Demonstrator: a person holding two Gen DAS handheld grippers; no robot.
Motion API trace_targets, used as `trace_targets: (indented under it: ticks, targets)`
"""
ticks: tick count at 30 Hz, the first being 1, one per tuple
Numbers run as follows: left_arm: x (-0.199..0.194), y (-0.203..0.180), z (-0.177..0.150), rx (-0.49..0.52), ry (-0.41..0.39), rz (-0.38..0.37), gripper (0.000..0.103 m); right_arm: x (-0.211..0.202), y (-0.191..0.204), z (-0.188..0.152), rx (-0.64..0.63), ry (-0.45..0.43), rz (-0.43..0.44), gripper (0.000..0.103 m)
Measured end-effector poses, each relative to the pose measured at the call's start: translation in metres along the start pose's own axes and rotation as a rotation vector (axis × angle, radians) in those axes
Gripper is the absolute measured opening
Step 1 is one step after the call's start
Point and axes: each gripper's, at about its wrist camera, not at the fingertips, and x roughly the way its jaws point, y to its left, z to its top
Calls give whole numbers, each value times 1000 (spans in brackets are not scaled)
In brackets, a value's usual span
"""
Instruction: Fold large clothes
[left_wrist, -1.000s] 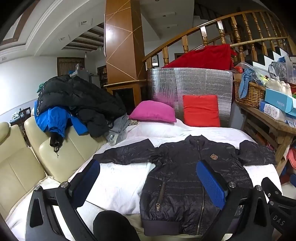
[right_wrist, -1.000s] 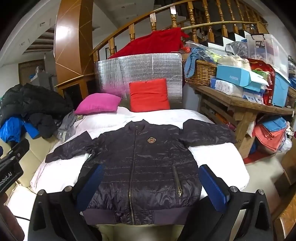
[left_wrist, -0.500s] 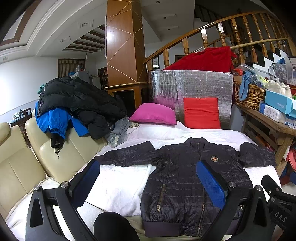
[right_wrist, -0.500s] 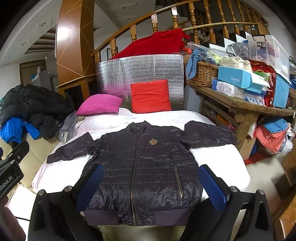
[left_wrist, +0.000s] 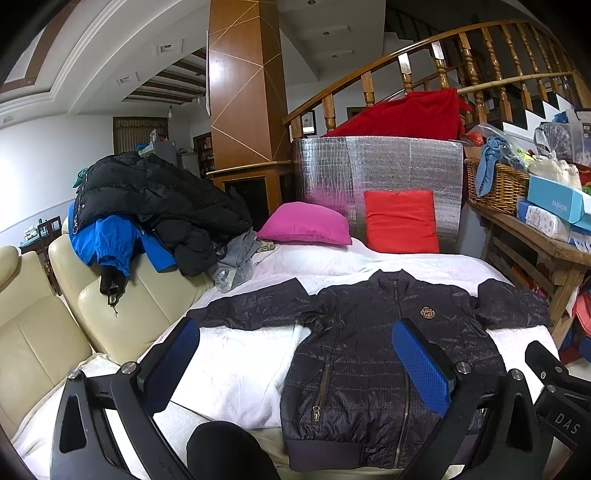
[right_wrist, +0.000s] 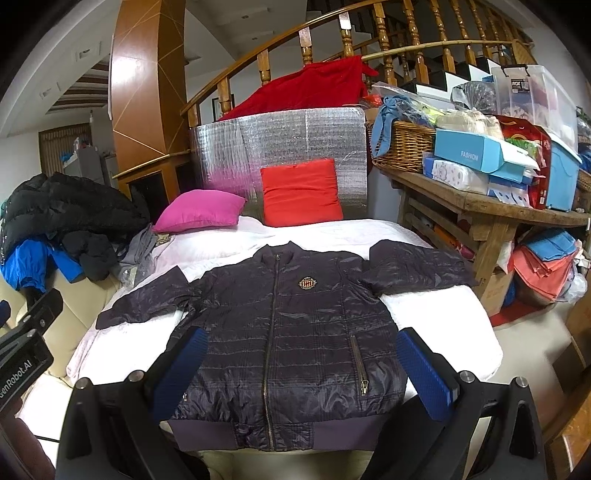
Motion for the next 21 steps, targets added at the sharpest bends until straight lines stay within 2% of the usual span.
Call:
trace_targets:
  ticks: [21]
  targets:
    - [1,1,-3,-2,3,2,103,2,0,0,3,5,5,103]
